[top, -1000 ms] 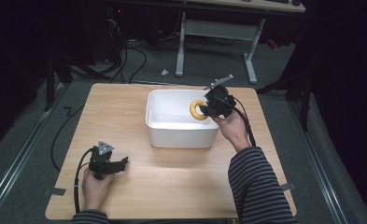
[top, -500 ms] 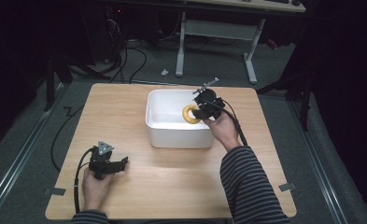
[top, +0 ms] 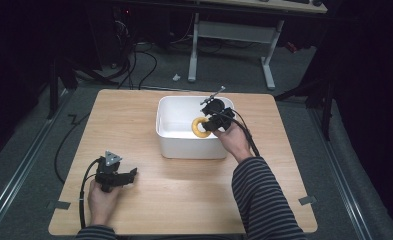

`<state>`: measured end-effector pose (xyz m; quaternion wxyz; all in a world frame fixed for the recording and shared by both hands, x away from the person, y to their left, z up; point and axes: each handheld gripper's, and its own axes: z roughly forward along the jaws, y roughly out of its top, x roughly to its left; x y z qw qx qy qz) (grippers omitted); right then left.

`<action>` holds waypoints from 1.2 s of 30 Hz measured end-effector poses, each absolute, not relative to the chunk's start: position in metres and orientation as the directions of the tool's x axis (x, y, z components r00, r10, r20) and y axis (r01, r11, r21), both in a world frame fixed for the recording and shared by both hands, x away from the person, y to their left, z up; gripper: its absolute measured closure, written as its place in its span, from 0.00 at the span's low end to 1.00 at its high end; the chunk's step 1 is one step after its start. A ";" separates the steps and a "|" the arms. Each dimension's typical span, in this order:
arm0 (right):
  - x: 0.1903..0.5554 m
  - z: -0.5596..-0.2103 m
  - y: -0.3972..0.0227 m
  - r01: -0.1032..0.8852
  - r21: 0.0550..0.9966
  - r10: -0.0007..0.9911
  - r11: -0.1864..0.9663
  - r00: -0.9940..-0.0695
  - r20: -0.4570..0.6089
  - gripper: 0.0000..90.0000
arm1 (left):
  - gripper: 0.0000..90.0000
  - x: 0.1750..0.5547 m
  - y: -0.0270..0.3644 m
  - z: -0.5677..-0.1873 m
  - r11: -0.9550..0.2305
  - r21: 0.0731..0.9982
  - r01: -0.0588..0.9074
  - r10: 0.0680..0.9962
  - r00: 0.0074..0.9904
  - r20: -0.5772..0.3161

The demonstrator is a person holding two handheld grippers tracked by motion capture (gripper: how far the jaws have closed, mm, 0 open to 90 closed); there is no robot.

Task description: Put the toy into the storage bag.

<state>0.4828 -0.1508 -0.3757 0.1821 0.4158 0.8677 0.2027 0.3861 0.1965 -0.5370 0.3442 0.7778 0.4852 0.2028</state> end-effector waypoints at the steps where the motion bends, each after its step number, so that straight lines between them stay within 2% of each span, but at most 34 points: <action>1: 0.482 -0.377 -0.149 0.650 0.503 0.797 0.569 -0.588 -0.141 0.73 | 0.21 0.386 0.197 -0.537 -0.291 0.733 0.615 0.894 0.447 -0.020; 13: 0.478 -0.380 -0.145 0.645 0.475 0.771 0.598 -0.625 -0.122 0.73 | 0.21 0.386 0.197 -0.537 -0.286 0.735 0.615 0.895 0.446 -0.025; 22: 0.481 -0.383 -0.148 0.674 0.469 0.788 0.571 -0.611 -0.082 0.72 | 0.21 0.386 0.197 -0.537 -0.290 0.733 0.615 0.894 0.447 -0.021; 24: 0.480 -0.383 -0.149 0.676 0.473 0.791 0.565 -0.607 -0.078 0.71 | 0.21 0.386 0.197 -0.537 -0.288 0.734 0.614 0.895 0.445 -0.021; 25: 0.480 -0.383 -0.151 0.666 0.482 0.784 0.569 -0.617 -0.073 0.65 | 0.21 0.387 0.197 -0.537 -0.286 0.735 0.615 0.895 0.445 -0.023; 26: 0.478 -0.383 -0.151 0.674 0.481 0.790 0.561 -0.609 -0.069 0.63 | 0.21 0.387 0.197 -0.537 -0.286 0.735 0.615 0.895 0.445 -0.023; 30: 0.475 -0.380 -0.154 0.663 0.492 0.788 0.565 -0.611 -0.082 0.61 | 0.21 0.387 0.197 -0.537 -0.286 0.735 0.615 0.895 0.445 -0.025; 36: 0.466 -0.368 -0.174 0.643 0.564 0.810 0.519 -0.580 -0.084 0.60 | 0.21 0.387 0.197 -0.537 -0.290 0.734 0.614 0.896 0.444 -0.018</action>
